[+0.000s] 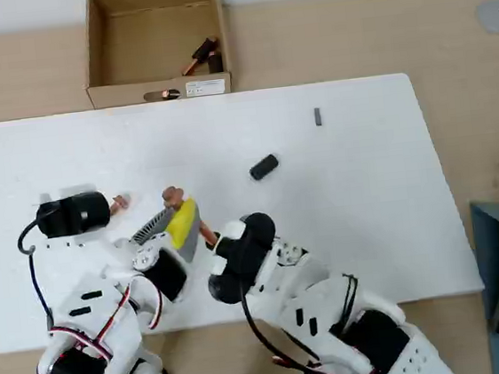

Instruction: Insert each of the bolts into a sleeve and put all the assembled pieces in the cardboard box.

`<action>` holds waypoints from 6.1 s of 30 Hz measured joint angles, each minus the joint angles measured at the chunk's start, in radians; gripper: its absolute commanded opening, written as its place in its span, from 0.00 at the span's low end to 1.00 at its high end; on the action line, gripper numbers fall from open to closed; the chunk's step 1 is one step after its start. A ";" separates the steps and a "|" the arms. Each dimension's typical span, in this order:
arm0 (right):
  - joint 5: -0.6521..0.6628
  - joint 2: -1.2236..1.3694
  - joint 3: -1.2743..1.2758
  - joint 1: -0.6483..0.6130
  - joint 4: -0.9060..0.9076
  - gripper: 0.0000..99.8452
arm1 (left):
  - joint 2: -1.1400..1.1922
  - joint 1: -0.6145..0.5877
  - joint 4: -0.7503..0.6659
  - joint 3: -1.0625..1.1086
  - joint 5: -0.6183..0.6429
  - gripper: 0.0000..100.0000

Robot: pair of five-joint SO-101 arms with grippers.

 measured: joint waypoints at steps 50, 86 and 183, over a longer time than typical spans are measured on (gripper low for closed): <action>0.000 0.000 0.000 0.058 -0.003 0.01 | 0.000 -0.169 0.195 -0.097 -0.308 0.00; 0.000 1.318 -1.054 0.425 -0.304 0.01 | 0.005 -0.551 0.060 0.397 -0.535 0.00; 0.044 2.697 -3.033 0.468 0.660 0.01 | 0.005 -0.551 0.060 0.397 -0.535 0.00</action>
